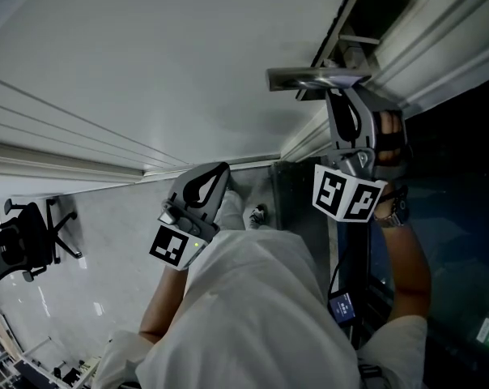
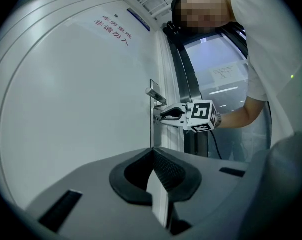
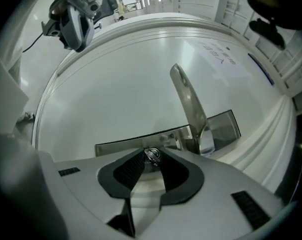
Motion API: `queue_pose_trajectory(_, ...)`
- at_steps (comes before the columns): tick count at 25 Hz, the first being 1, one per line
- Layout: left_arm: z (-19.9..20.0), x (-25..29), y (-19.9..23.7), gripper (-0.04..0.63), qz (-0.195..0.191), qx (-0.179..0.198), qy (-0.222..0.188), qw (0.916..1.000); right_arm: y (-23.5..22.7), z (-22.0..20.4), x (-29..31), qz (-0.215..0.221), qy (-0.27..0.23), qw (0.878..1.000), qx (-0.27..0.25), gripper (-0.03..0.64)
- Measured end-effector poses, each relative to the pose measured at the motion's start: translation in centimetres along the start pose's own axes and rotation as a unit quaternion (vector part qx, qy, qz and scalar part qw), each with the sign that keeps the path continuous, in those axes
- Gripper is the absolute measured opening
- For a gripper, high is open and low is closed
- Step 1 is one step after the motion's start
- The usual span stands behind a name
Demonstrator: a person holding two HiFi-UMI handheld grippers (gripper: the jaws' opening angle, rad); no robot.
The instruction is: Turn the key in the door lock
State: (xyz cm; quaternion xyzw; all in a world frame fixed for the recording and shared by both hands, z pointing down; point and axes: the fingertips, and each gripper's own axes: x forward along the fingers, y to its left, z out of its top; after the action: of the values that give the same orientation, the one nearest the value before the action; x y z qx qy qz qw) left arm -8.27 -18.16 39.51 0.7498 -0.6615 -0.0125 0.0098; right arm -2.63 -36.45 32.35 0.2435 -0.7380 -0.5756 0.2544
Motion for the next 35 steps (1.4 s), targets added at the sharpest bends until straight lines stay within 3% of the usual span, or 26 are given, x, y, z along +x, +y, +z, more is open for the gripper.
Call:
queue_pose_trajectory(9, -0.2, 1.1, 0.2, 0.003, -0.022, -0.003, 0.003, 0.9998, -0.2, 0.0, 0.1, -0.021, 0.019, 0.994, 0.102, 0.092)
queue_pose_trajectory(14, -0.2, 1.1, 0.4, 0.003, -0.024, -0.004, 0.002, 0.9997, -0.6, -0.1, 0.0, -0.011, 0.014, 0.981, 0.191, 0.094)
queue_pose_trajectory(18, -0.2, 0.7, 0.7, 0.003, -0.018, -0.005, 0.001, 0.9998, -0.9, -0.1, 0.0, -0.004, 0.007, 0.959, 0.282, 0.095)
queue_pose_trajectory(25, -0.2, 0.0, 1.0, 0.003, -0.003, -0.006, -0.002, 1.0, -1.7, 0.1, 0.0, -0.023, -0.016, 0.931, 0.364, 0.101)
queue_pose_trajectory(30, 0.1, -0.1, 0.4, 0.003, 0.0, -0.003, -0.006, 1.0, -1.8, 0.3, -0.1, -0.038, -0.031, 0.92, 0.389, 0.103)
queue_pose_trajectory(35, -0.3, -0.8, 0.2, 0.003, 0.012, 0.0, 0.003, 0.9999, -1.8, 0.0, -1.5, -0.05, -0.054, 0.872, 0.485, 0.103)
